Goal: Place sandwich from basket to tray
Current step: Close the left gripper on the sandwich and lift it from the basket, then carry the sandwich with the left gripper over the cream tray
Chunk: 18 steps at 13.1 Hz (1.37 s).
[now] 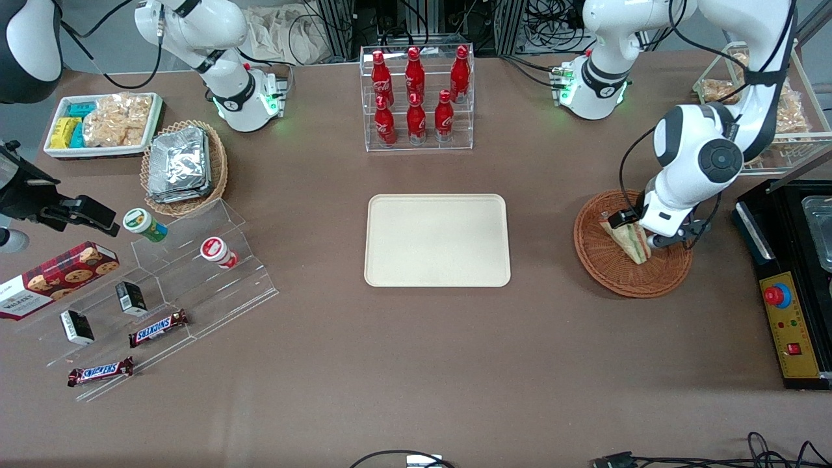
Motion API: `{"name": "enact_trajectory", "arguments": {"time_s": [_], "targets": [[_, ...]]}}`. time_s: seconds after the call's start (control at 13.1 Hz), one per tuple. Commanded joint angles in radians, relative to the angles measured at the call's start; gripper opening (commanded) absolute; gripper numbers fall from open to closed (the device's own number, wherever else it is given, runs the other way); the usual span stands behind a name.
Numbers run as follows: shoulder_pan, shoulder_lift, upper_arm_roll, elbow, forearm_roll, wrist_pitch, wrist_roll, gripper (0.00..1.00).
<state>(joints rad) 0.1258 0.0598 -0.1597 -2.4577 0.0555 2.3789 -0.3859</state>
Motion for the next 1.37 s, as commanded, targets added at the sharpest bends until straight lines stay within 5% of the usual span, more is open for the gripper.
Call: {"name": "enact_trajectory", "arguments": {"time_s": [0.0,0.15,0.23,0.3,0.38,0.76,1.29], "targets": [[0.018,0.026,-0.009,-0.003,0.013,0.036,-0.011,1.00],[0.020,0.031,-0.009,-0.003,0.013,0.036,-0.011,0.99],[0.020,0.035,-0.009,-0.003,0.013,0.036,-0.011,0.72],[0.020,0.031,-0.009,-0.003,0.013,0.033,-0.011,0.10],[0.020,0.028,-0.009,-0.001,0.013,0.025,-0.011,0.00],[0.017,-0.069,-0.014,0.081,0.010,-0.194,-0.005,0.00],[-0.058,-0.074,-0.021,0.740,-0.006,-0.941,0.025,0.00]]}}
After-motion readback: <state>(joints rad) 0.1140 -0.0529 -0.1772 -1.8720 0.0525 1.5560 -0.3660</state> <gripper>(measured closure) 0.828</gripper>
